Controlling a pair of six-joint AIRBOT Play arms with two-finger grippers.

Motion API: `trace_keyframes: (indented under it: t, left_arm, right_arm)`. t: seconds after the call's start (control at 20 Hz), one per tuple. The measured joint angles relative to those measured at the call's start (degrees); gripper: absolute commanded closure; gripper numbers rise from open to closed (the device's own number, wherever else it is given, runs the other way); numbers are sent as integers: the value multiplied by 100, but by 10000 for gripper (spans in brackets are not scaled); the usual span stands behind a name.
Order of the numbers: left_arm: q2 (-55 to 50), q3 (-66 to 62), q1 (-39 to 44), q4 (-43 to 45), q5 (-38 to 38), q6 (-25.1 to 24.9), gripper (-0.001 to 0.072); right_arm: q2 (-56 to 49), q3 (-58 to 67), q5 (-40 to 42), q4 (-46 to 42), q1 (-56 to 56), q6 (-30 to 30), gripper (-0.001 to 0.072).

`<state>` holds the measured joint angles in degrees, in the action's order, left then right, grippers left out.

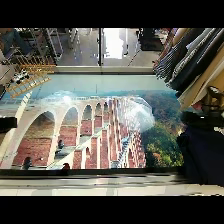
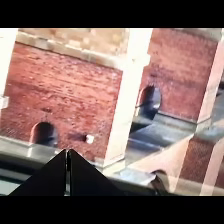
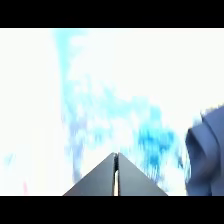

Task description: Fold the clothes and pants, and hang the long-sleeved shirts on hangers.

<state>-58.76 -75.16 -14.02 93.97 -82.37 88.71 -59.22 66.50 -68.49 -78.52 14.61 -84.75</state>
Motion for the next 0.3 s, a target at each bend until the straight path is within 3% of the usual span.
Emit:
trace_keyframes:
  t: [0.3]
  left_arm:
    - [33,0,-212,127,319,485,693]
  right_arm:
    - [0,-247,1034,-688,-811,2,699]
